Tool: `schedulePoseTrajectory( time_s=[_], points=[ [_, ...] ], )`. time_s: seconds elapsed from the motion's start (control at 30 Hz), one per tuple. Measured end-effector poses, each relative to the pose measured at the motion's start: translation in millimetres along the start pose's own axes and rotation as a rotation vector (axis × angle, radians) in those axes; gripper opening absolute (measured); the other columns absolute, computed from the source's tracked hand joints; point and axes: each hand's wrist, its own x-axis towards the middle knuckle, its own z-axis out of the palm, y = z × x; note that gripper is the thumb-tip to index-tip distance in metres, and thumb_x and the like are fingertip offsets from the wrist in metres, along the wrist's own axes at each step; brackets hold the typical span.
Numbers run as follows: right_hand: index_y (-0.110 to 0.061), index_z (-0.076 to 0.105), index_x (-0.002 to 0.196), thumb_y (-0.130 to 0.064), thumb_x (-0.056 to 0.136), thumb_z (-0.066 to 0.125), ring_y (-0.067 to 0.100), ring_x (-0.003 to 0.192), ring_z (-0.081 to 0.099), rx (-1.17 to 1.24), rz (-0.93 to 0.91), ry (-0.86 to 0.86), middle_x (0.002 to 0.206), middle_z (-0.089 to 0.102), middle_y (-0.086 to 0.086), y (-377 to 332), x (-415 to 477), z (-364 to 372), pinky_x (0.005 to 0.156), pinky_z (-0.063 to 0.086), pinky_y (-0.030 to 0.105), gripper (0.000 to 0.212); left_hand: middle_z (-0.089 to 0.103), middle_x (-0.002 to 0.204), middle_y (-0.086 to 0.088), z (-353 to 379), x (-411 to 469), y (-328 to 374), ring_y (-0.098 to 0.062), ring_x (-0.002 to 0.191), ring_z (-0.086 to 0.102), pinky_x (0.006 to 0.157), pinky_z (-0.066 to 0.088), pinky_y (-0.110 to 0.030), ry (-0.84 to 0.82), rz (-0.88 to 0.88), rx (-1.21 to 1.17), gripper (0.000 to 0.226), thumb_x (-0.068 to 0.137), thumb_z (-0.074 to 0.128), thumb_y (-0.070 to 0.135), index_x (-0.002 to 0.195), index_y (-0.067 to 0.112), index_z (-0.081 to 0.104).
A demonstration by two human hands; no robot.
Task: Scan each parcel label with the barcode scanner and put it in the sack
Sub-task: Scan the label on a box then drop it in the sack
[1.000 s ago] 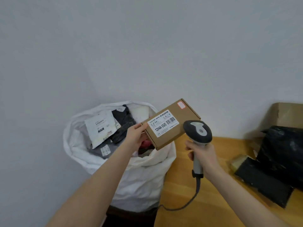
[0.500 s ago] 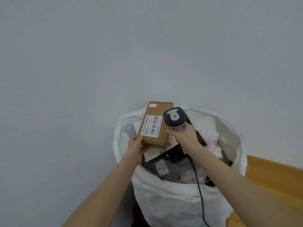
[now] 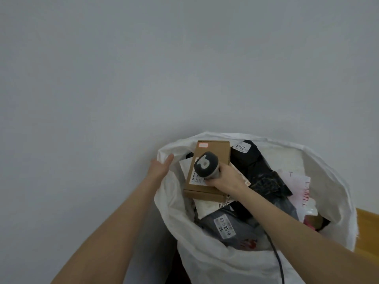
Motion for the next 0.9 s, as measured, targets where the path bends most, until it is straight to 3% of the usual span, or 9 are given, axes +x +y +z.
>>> schedulePoseTrajectory(
  time_s=[0.07,0.17,0.27,0.33,0.47,0.57,0.63,0.7,0.9],
  points=[
    [-0.029,0.057,0.118,-0.036,0.075,0.071,0.025,0.109,0.055,-0.050,0.020,-0.072,0.116,0.062,0.003,-0.4,4.1,7.6,0.086,0.048,0.036,0.047,0.052,0.130,-0.016,8.2,0.5,7.1,-0.036,0.122,0.050,0.090,0.042,-0.035,0.023,-0.046,-0.107,0.069,0.094,0.048,0.052,0.136,-0.003,0.043],
    [-0.032,0.054,0.119,-0.042,0.066,0.067,0.028,0.110,0.055,-0.064,0.043,-0.139,0.118,0.060,0.007,4.2,12.0,20.4,0.087,0.051,0.041,0.056,0.060,0.109,-0.016,15.5,3.0,25.4,-0.033,0.100,0.059,0.084,0.048,-0.038,0.074,0.004,-0.269,0.047,0.096,0.052,0.042,0.113,-0.002,0.057],
    [-0.028,0.055,0.118,-0.043,0.063,0.067,0.030,0.107,0.057,-0.040,0.069,-0.175,0.121,0.059,0.012,11.2,23.5,28.1,0.080,0.049,0.036,0.058,0.060,0.088,-0.015,13.2,6.3,60.5,-0.027,0.081,0.059,0.073,0.049,-0.037,0.113,0.142,-0.340,0.033,0.094,0.055,0.035,0.091,0.002,0.059],
    [-0.024,0.058,0.110,-0.038,0.067,0.071,0.026,0.098,0.058,0.013,0.076,-0.182,0.112,0.062,0.008,9.9,25.3,25.1,0.073,0.046,0.032,0.048,0.056,0.082,-0.012,16.5,1.5,80.8,-0.023,0.075,0.055,0.068,0.044,-0.033,0.109,0.232,-0.313,0.034,0.095,0.053,0.035,0.090,0.002,0.059],
    [-0.015,0.064,0.087,-0.017,0.076,0.077,0.021,0.088,0.063,0.286,0.109,-0.128,0.088,0.067,0.003,7.6,16.2,2.2,0.070,0.051,0.030,0.017,0.059,0.105,-0.005,31.1,-9.1,74.8,-0.024,0.097,0.057,0.088,0.049,-0.039,0.064,0.194,-0.253,0.046,0.096,0.048,0.048,0.118,0.008,0.053],
    [-0.010,0.064,0.080,-0.014,0.080,0.075,0.024,0.069,0.067,0.452,0.147,0.008,0.075,0.068,0.008,11.2,-3.7,-33.4,0.062,0.055,0.034,0.011,0.062,0.117,-0.003,39.0,-14.9,65.0,-0.024,0.105,0.060,0.084,0.049,-0.035,-0.023,0.220,-0.230,0.063,0.085,0.063,0.053,0.130,0.010,0.051],
    [-0.005,0.064,0.085,-0.013,0.082,0.073,0.024,0.060,0.067,0.574,0.210,0.089,0.076,0.069,0.011,21.1,-23.8,-63.2,0.052,0.052,0.030,0.012,0.059,0.122,-0.006,49.9,-18.7,66.9,-0.024,0.109,0.058,0.082,0.050,-0.034,-0.025,0.219,-0.227,0.072,0.079,0.074,0.045,0.133,0.007,0.046],
    [-0.004,0.065,0.086,-0.014,0.083,0.072,0.021,0.055,0.064,0.621,0.258,0.187,0.075,0.068,0.012,37.4,-48.0,-95.0,0.046,0.046,0.025,0.013,0.051,0.130,-0.012,62.7,-22.9,72.1,-0.028,0.116,0.053,0.093,0.048,-0.040,0.043,0.227,-0.156,0.076,0.080,0.075,0.033,0.137,0.002,0.035],
    [-0.007,0.062,0.090,-0.020,0.080,0.074,0.025,0.069,0.061,0.483,0.406,0.589,0.076,0.062,0.009,121.0,-115.8,-168.9,0.062,0.048,0.035,0.021,0.019,0.151,-0.022,76.6,-39.3,81.7,-0.042,0.131,0.036,0.103,0.038,-0.053,0.239,0.342,0.273,0.096,0.087,0.066,0.039,0.153,0.016,0.000]
  ],
)
